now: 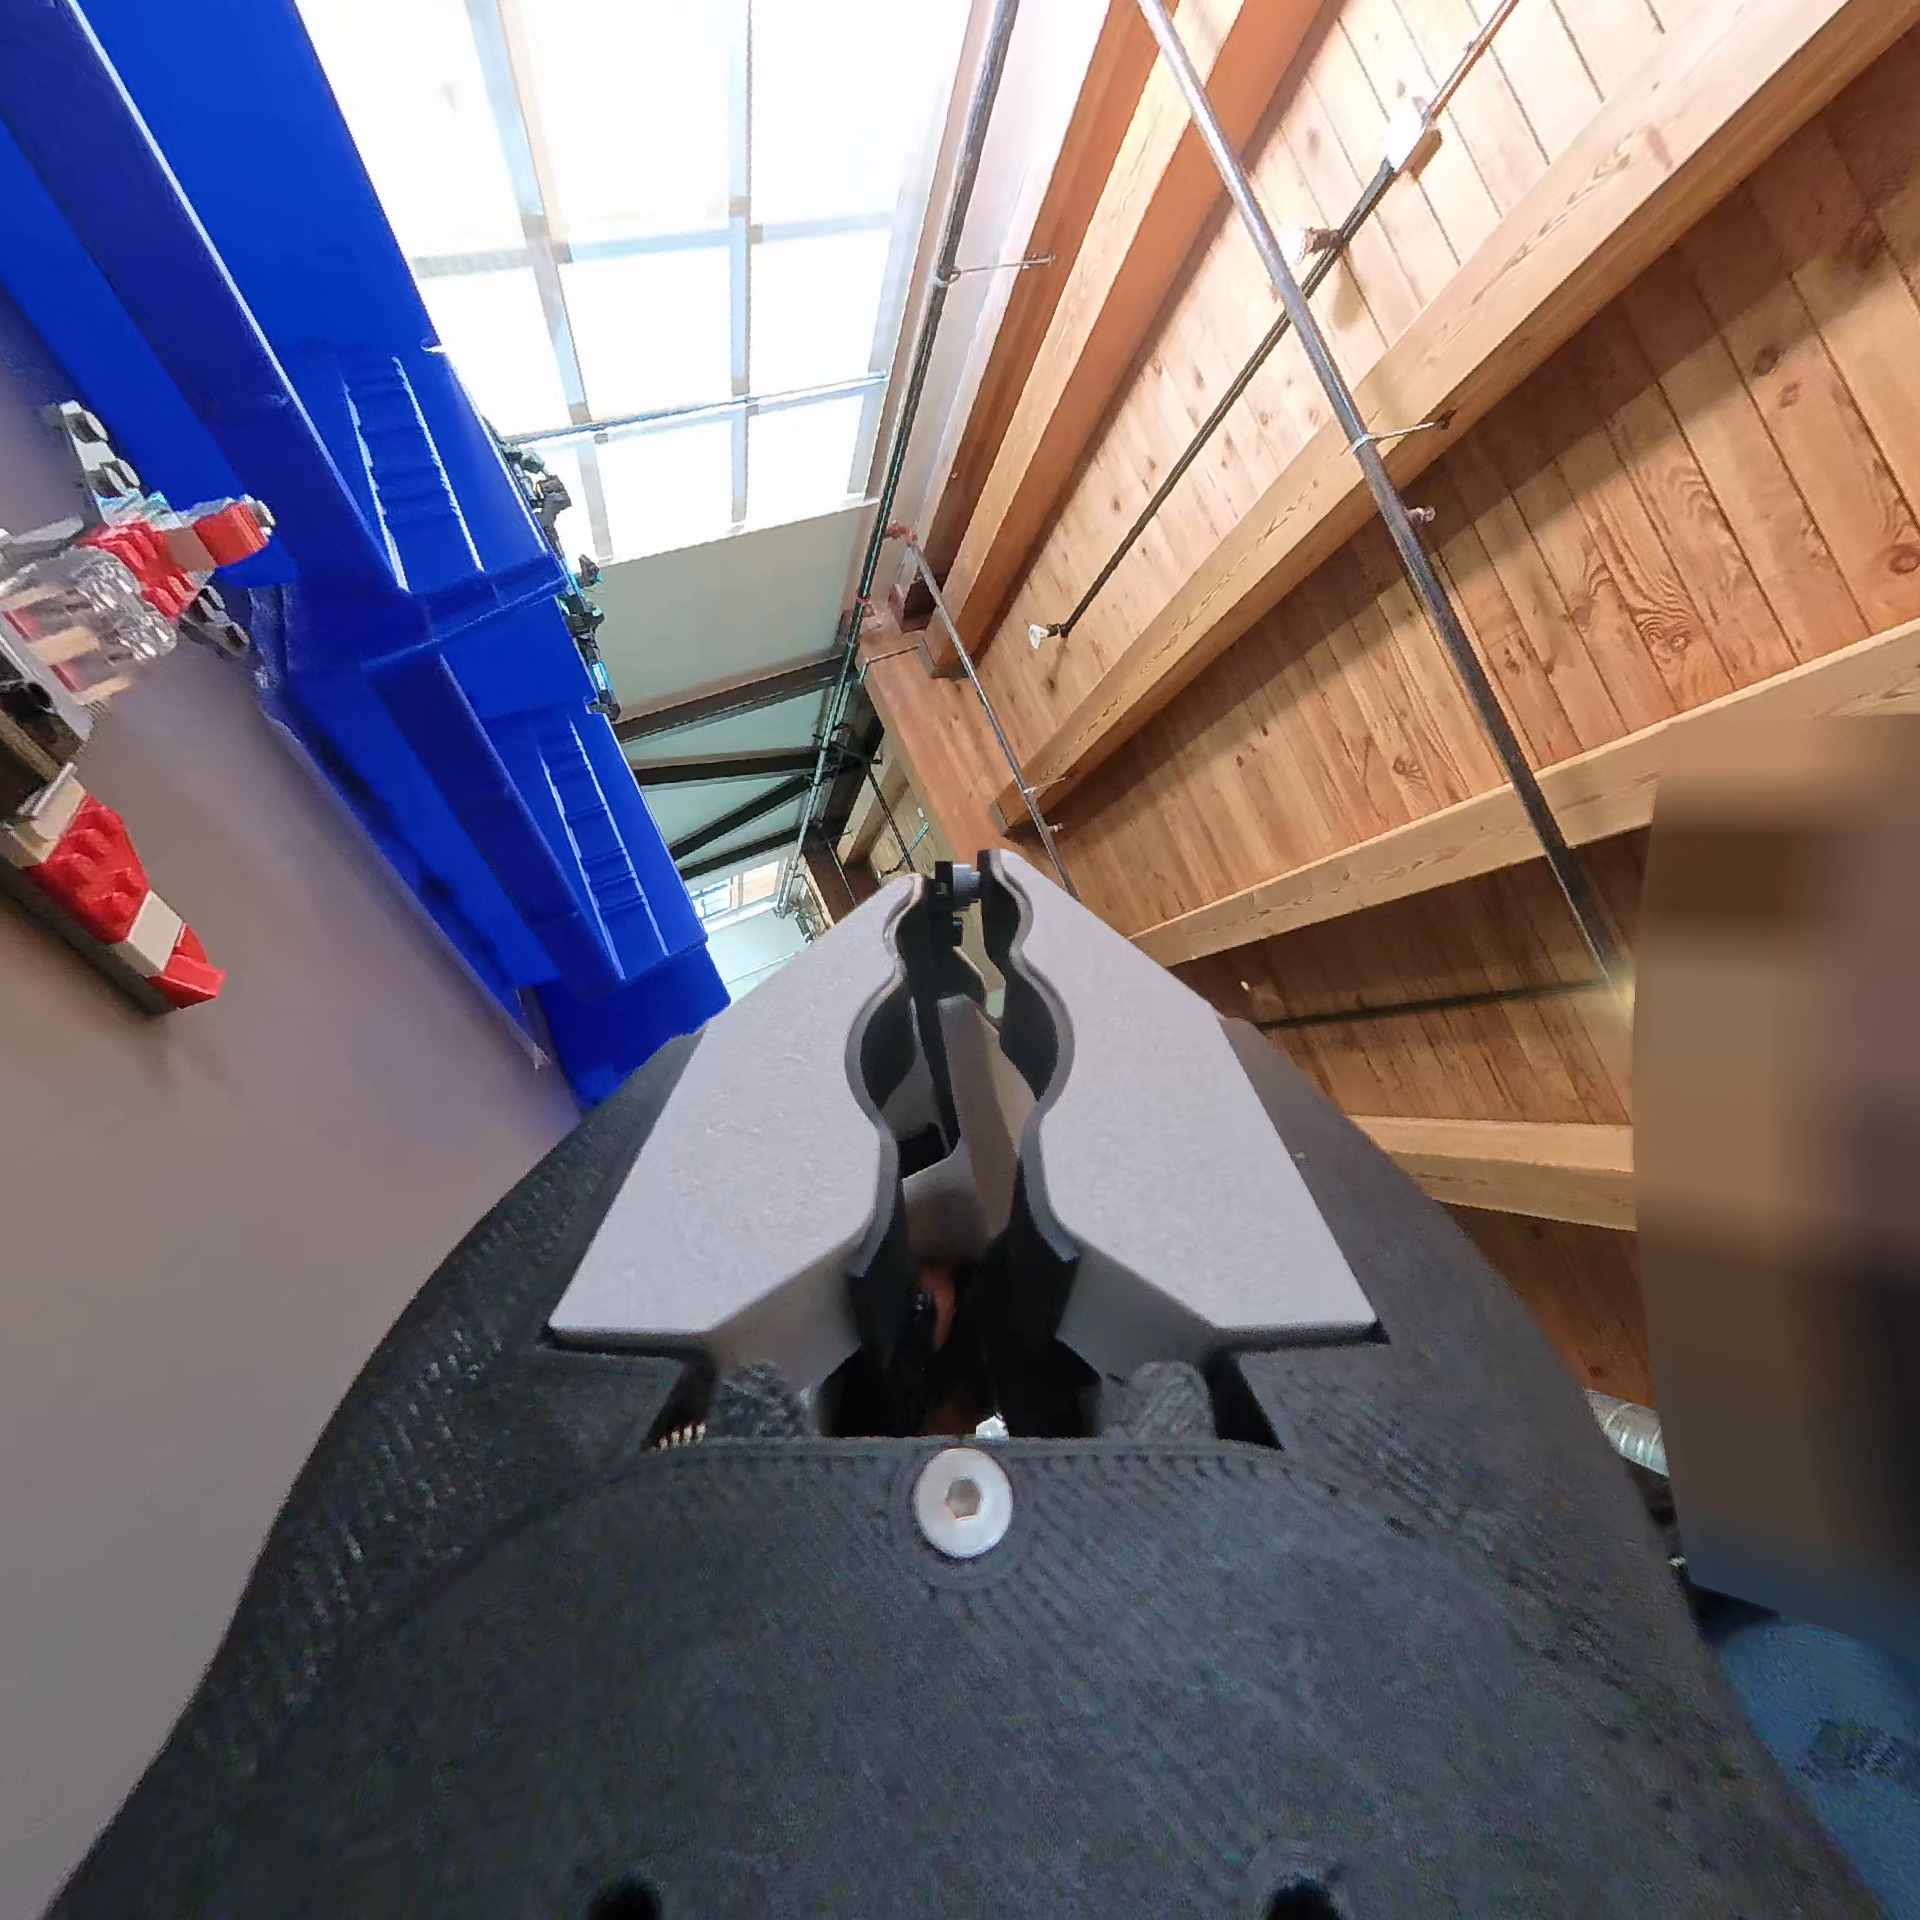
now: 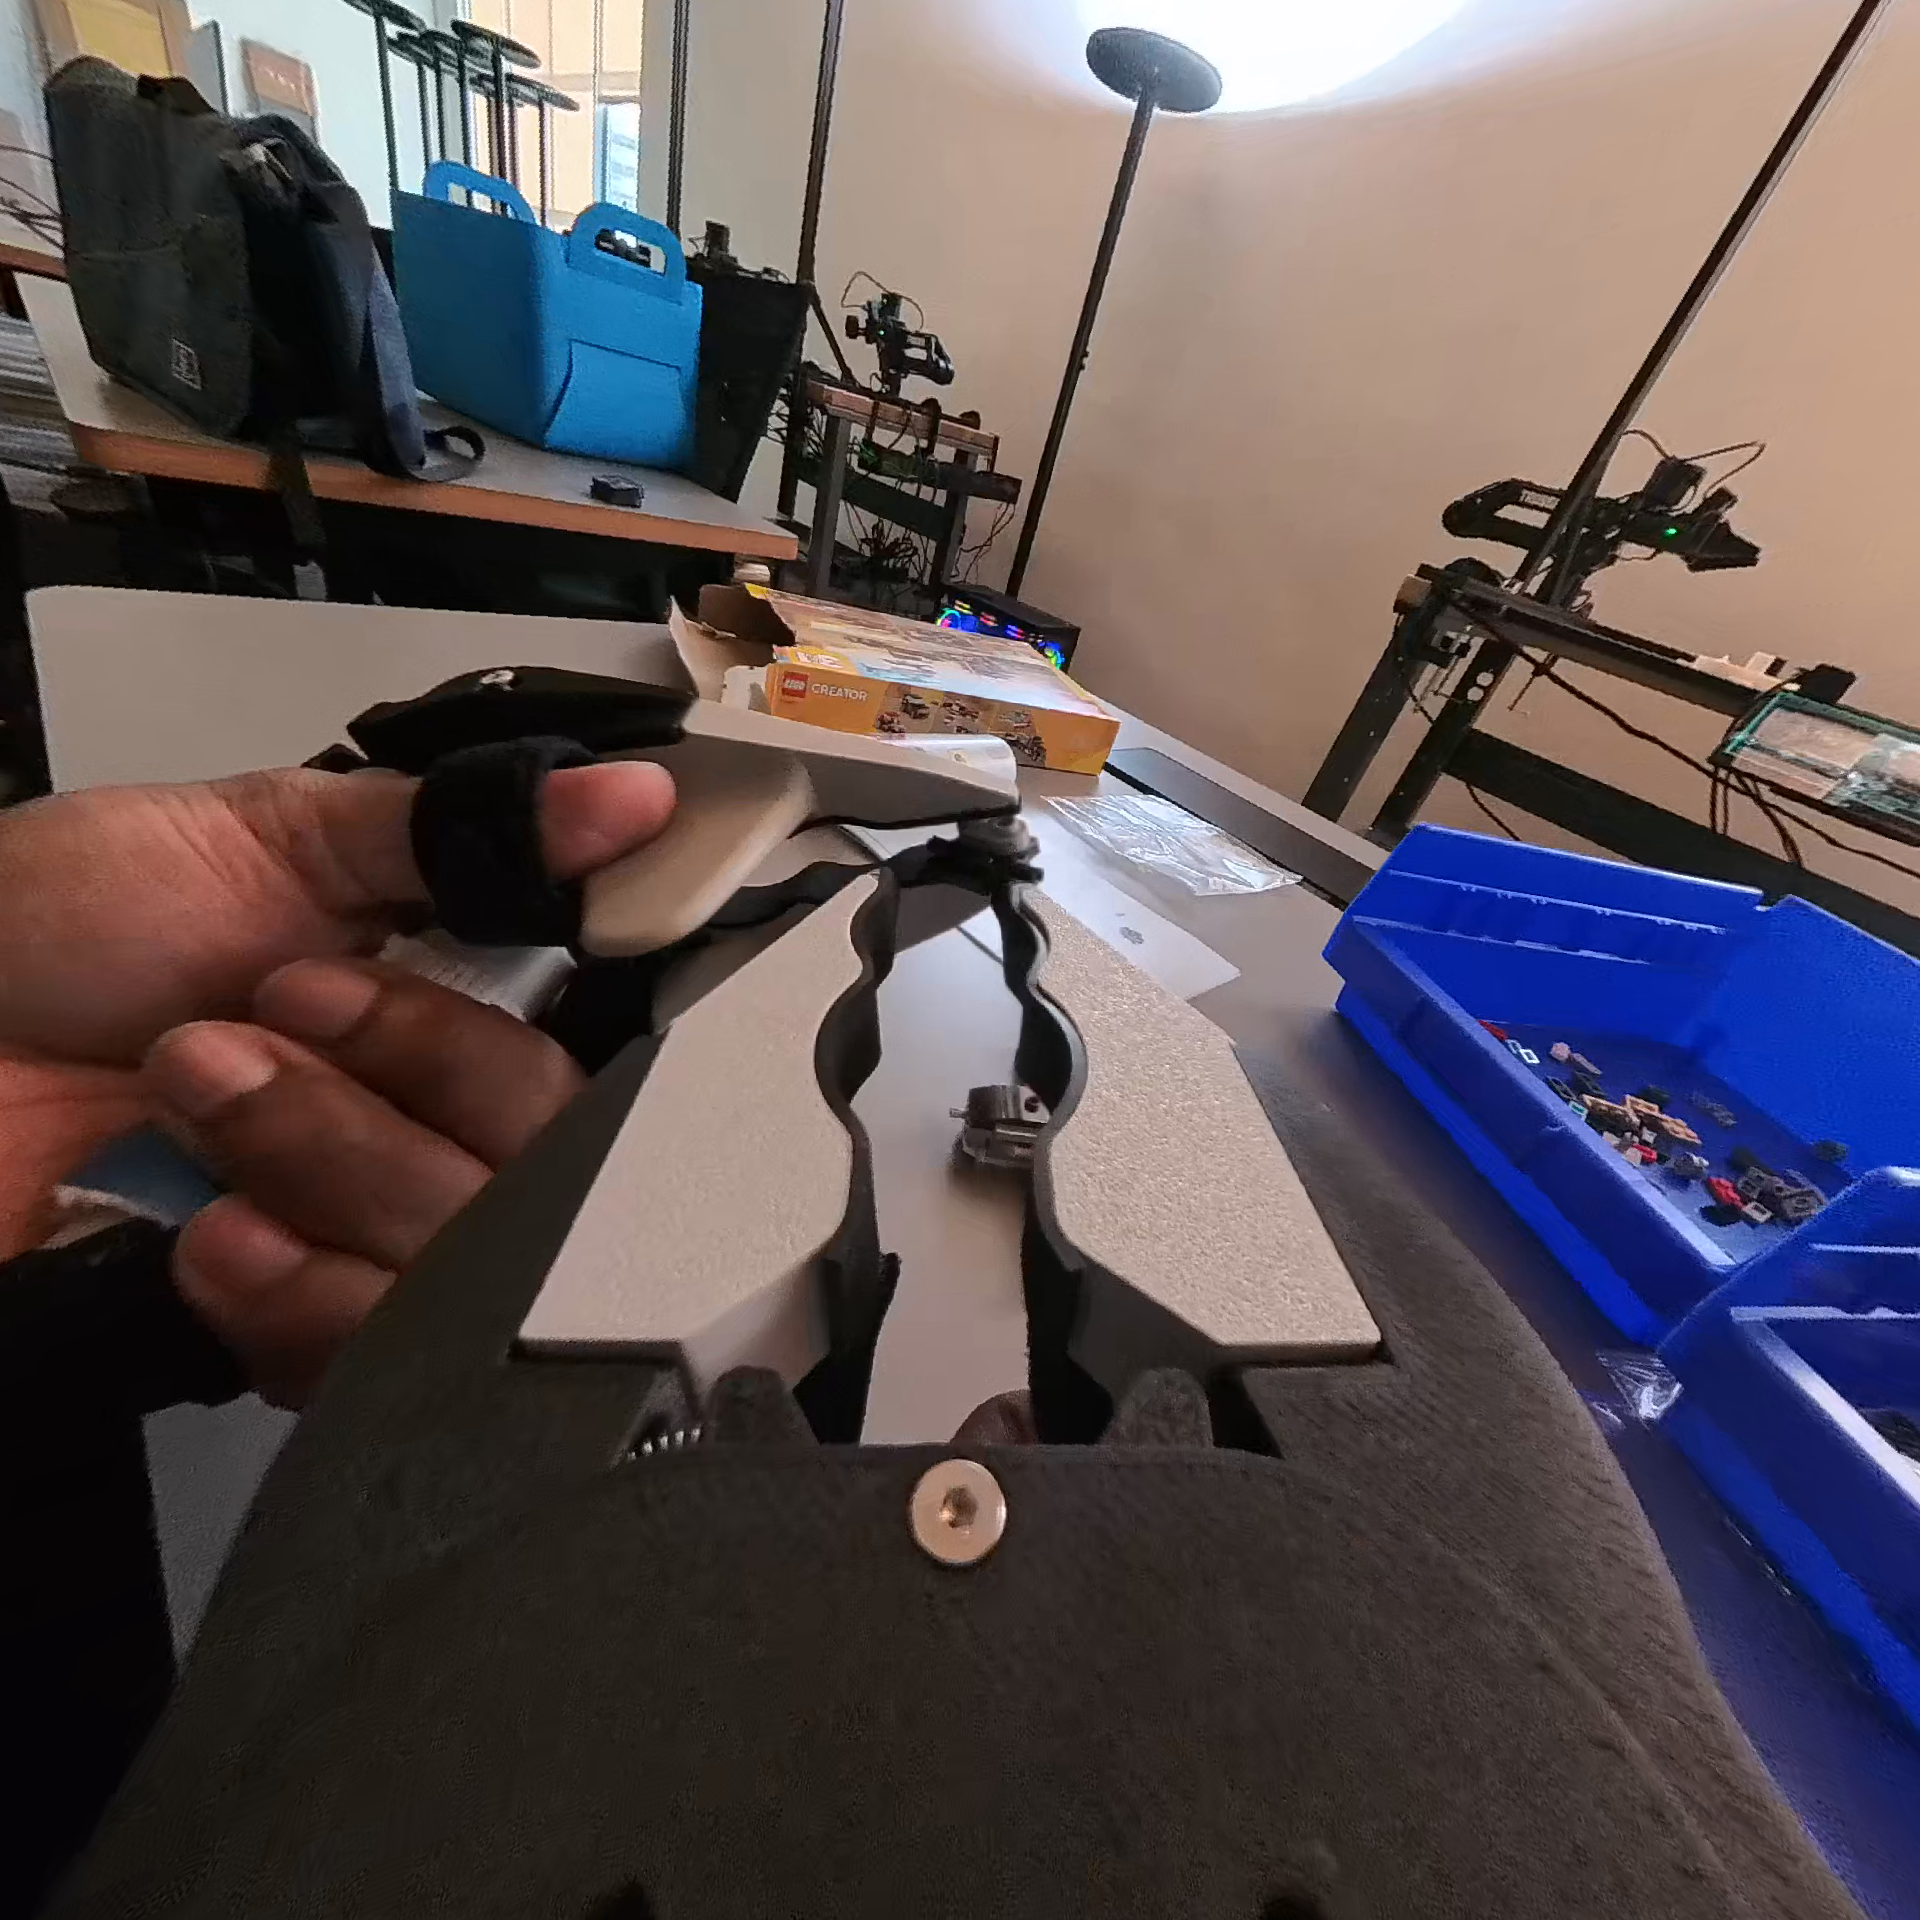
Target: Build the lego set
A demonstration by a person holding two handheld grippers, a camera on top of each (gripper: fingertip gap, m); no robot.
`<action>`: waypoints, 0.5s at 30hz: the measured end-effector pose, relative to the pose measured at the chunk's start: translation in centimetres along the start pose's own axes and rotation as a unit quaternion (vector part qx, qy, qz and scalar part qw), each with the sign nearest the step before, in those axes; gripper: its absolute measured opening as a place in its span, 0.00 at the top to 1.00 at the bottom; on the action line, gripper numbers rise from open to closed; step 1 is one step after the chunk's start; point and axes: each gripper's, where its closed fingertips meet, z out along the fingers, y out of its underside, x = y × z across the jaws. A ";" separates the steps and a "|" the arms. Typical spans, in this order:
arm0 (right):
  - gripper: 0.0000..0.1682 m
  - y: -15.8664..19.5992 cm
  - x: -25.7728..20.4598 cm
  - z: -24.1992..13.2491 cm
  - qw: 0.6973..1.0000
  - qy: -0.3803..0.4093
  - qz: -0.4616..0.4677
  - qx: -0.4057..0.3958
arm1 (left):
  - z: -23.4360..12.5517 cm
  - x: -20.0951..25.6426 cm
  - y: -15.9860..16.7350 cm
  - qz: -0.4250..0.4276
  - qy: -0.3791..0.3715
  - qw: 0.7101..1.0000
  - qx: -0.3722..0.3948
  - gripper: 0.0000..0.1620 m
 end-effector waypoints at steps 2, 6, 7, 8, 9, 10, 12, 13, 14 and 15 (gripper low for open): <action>0.88 0.0 0.0 0.0 1.000 0.004 -0.003 -0.001 | 0.0 0.0 0.1 -0.002 0.002 1.000 0.002 0.94; 0.88 0.0 0.2 0.0 1.000 0.007 -0.005 -0.001 | 0.1 0.0 0.2 -0.003 0.004 1.000 0.004 0.94; 0.88 -0.1 0.2 -0.1 1.000 0.008 -0.007 -0.001 | 0.1 0.0 0.2 -0.002 0.004 1.000 0.005 0.94; 0.88 -0.1 0.3 -0.1 1.000 0.013 -0.009 -0.001 | 0.0 0.1 0.1 -0.001 0.004 1.000 0.008 0.94; 0.88 -0.1 0.4 -0.1 1.000 0.018 -0.012 0.001 | -0.1 0.0 0.0 0.000 0.001 1.000 0.013 0.94; 0.88 -0.2 0.4 -0.2 1.000 0.019 -0.016 0.003 | -0.2 -0.1 -0.2 0.000 -0.003 1.000 0.018 0.94; 0.87 -0.4 0.4 -0.2 0.999 0.025 -0.023 0.007 | -0.3 -0.4 -0.4 0.001 -0.012 1.000 0.023 0.95; 0.87 -0.3 0.4 -0.2 0.999 0.026 -0.027 0.006 | -0.3 -0.6 -0.3 -0.001 -0.015 1.000 0.021 0.94; 0.87 -0.2 0.4 -0.2 0.999 0.028 -0.029 0.003 | -0.3 -0.7 -0.1 -0.003 -0.016 1.000 0.020 0.94; 0.86 -0.1 0.5 -0.2 0.999 0.031 -0.031 0.000 | -0.3 -0.7 -0.1 -0.007 -0.016 1.000 0.021 0.94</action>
